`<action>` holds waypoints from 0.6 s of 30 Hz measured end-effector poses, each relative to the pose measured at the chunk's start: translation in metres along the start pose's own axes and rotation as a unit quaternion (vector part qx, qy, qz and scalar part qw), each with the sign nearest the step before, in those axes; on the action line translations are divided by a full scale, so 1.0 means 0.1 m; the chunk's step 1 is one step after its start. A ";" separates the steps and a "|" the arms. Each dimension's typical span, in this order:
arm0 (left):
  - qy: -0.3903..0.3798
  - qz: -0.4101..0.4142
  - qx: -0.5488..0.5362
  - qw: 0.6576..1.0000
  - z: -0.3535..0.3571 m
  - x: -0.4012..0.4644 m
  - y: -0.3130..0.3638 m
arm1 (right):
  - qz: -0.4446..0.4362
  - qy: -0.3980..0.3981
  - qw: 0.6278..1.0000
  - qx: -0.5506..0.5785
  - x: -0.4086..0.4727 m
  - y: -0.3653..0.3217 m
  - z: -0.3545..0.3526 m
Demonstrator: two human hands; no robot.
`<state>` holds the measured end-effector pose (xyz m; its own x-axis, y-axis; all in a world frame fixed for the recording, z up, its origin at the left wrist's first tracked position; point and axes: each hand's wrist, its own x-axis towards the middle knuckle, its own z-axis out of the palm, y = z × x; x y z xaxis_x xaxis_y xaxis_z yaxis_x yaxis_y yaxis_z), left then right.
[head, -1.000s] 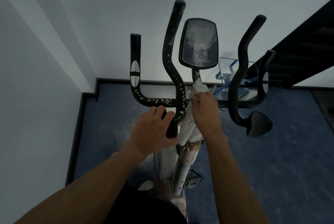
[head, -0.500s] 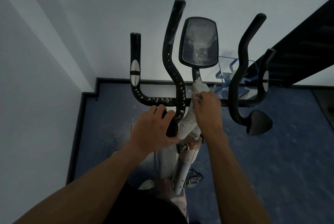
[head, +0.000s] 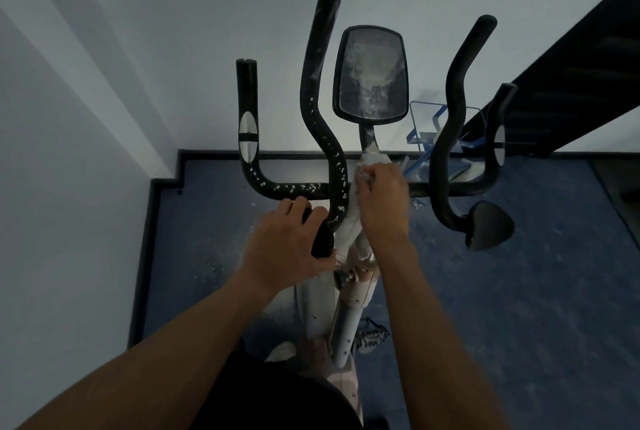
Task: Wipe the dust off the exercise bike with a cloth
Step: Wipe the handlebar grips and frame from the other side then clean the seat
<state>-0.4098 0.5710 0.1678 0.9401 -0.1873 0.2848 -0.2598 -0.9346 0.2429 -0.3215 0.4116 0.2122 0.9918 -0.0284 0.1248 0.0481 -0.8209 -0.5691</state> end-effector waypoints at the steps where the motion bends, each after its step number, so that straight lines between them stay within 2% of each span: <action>1: 0.002 0.000 -0.001 1.000 0.00 0.00 0.00 | -0.020 -0.036 0.999 -0.010 0.02 0.00 0.00; 4: 0.000 -0.001 -0.001 1.000 0.00 0.00 0.00 | -0.052 -0.082 0.994 -0.040 0.03 0.07 -0.09; 9: 0.003 -0.004 -0.005 1.000 -0.02 0.00 0.00 | -0.054 -0.067 0.986 -0.141 0.30 0.09 -0.08; 12: 0.002 -0.001 -0.006 1.000 -0.03 0.01 0.01 | -0.089 -0.126 0.974 -0.166 0.42 0.02 0.01; 16: 0.002 0.001 -0.012 1.000 -0.02 0.00 0.00 | -0.087 -0.209 0.969 -0.096 0.39 0.11 -0.13; 18: 0.001 -0.001 -0.010 1.000 -0.02 0.00 -0.01 | -0.071 -0.187 0.976 -0.082 0.37 0.14 -0.18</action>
<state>-0.4099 0.5721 0.1696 0.9399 -0.1850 0.2870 -0.2628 -0.9286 0.2620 -0.2864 0.3885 0.2232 0.9521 0.2768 -0.1299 0.1986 -0.8829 -0.4255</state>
